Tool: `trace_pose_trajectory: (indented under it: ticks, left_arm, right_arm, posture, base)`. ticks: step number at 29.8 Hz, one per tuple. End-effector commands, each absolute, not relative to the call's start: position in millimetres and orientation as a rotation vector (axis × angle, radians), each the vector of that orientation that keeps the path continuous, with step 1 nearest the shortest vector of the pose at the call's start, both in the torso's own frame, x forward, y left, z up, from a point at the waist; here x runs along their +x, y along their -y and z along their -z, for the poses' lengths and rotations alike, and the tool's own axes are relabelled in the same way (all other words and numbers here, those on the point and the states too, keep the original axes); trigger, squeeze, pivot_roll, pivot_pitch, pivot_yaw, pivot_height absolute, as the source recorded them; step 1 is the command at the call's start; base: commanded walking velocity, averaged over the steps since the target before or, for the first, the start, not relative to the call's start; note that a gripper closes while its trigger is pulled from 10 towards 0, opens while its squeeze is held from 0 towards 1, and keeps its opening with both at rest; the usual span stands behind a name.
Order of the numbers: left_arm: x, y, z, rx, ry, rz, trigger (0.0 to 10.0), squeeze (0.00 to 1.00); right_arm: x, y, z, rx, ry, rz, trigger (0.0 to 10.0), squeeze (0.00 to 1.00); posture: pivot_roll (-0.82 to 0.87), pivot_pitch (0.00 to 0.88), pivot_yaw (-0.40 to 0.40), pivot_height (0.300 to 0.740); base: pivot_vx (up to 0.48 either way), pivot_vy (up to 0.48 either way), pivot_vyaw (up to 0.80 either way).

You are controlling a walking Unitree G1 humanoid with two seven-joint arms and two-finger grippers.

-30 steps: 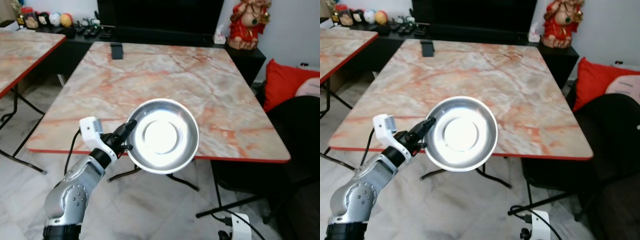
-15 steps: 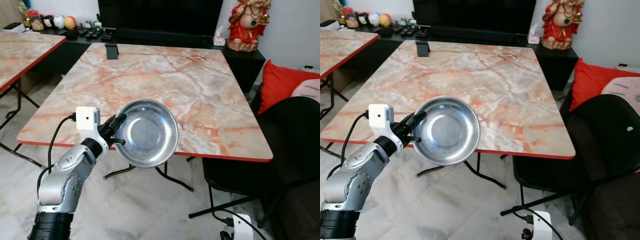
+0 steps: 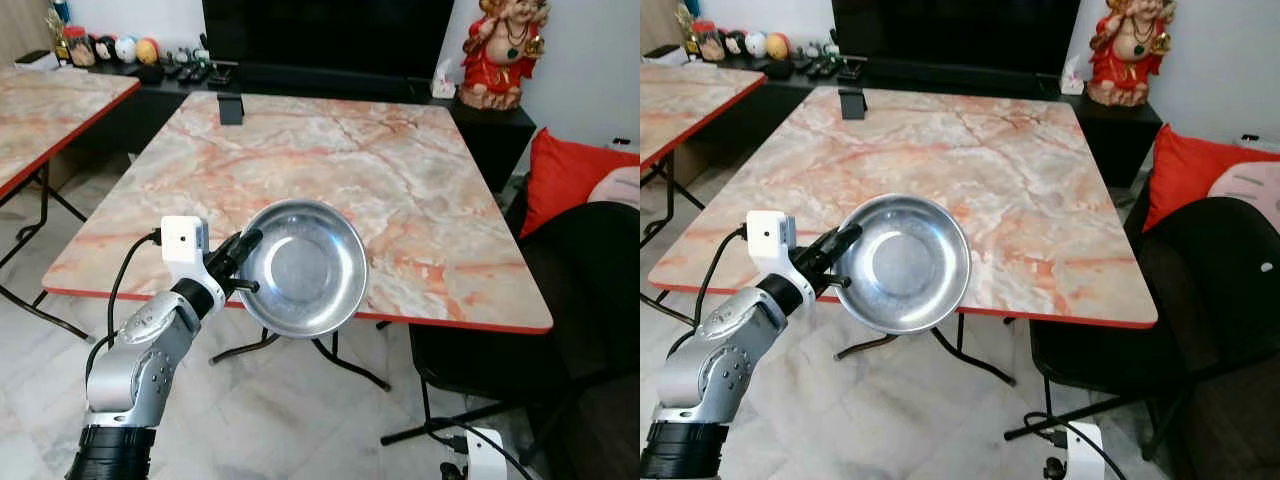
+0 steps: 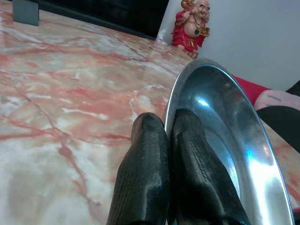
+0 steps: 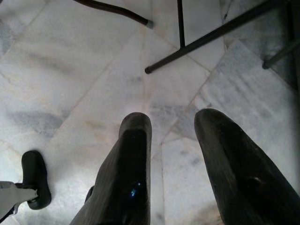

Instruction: Setting the table

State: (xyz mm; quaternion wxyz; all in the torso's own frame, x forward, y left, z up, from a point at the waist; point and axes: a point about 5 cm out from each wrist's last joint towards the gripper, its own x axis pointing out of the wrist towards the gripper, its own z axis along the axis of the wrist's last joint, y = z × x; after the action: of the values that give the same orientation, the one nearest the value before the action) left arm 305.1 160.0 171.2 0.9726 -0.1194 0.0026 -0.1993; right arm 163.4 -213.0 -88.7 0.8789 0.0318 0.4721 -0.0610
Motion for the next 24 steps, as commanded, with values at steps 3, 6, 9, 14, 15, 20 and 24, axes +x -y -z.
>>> trace_pose_trajectory:
  ticks: [3,6,9,14,15,20,24]
  left_arm:
    - [304.8,-156.2,-175.7,-0.239,0.013,0.42,10.0,0.0]
    - [304.5,-156.1,-175.3,-0.239,0.011,0.422,10.0,0.0]
    - [305.0,-155.8,-175.1,-0.237,0.008,0.427,10.0,0.0]
    - [306.0,-154.9,-173.9,-0.229,-0.005,0.43,10.0,0.0]
    - [306.1,-154.8,-173.7,-0.23,-0.006,0.43,10.0,0.0]
    - [305.3,-155.0,-169.6,-0.25,-0.029,0.436,10.0,0.0]
    - [303.2,-156.8,-167.5,-0.312,-0.046,0.437,10.0,0.0]
  right_arm:
    - [165.4,216.6,87.1,0.074,-0.976,0.143,10.0,0.0]
    - [165.6,216.5,87.1,0.075,-0.975,0.143,10.0,0.0]
    - [166.2,216.5,86.8,0.075,-0.973,0.143,10.0,0.0]
    - [166.6,216.5,86.6,0.075,-0.972,0.142,10.0,0.0]
    - [166.7,216.5,86.6,0.075,-0.972,0.142,10.0,0.0]
    - [167.1,216.3,86.5,0.075,-0.972,0.141,10.0,0.0]
    - [167.0,216.5,86.5,0.075,-0.973,0.139,10.0,0.0]
  posture:
    - [0.13,0.0,-0.064,0.74]
    - [0.13,0.0,-0.064,0.74]
    - [0.13,0.0,-0.063,0.74]
    - [0.13,0.0,-0.062,0.74]
    - [0.13,0.0,-0.062,0.74]
    - [0.13,0.0,-0.061,0.74]
    - [0.13,0.0,-0.063,0.74]
  base:
    - [0.384,0.0,0.0]
    - [0.387,0.0,0.0]
    - [0.386,0.0,0.0]
    - [0.201,0.0,0.0]
    - [0.0,0.0,0.0]
    - [0.0,0.0,0.0]
    - [0.0,0.0,0.0]
